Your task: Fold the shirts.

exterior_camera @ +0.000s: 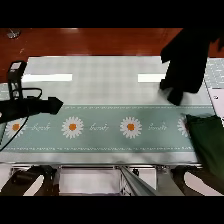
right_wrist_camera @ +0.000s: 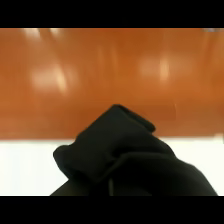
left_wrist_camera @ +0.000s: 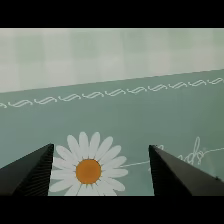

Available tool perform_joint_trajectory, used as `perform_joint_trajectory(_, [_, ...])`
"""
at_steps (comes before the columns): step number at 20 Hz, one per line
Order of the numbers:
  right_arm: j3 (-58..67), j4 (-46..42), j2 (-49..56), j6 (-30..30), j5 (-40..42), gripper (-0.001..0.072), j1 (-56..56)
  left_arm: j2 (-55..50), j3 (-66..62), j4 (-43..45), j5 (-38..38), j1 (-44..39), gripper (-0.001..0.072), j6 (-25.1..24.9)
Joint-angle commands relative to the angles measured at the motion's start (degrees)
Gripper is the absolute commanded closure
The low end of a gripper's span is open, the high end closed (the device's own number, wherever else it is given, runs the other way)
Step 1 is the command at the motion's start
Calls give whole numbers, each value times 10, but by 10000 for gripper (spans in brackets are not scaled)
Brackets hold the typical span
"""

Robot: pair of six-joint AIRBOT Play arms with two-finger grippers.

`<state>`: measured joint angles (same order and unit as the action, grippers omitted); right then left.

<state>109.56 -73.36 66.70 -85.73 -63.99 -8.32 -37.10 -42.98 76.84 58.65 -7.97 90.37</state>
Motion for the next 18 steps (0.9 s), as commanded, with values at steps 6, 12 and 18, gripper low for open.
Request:
perform_joint_trajectory(6, [100,81,-22,70,-31,685,148,53,40,-38,3,1,7,23])
perform_joint_trajectory(12, [-38,56,33,53,-110,685,342,41,40,-29,0,2,7,23])
perform_joint_trajectory(18, [-160,139,231,50,-21,683,470,39,40,-29,-1,2,7,23])
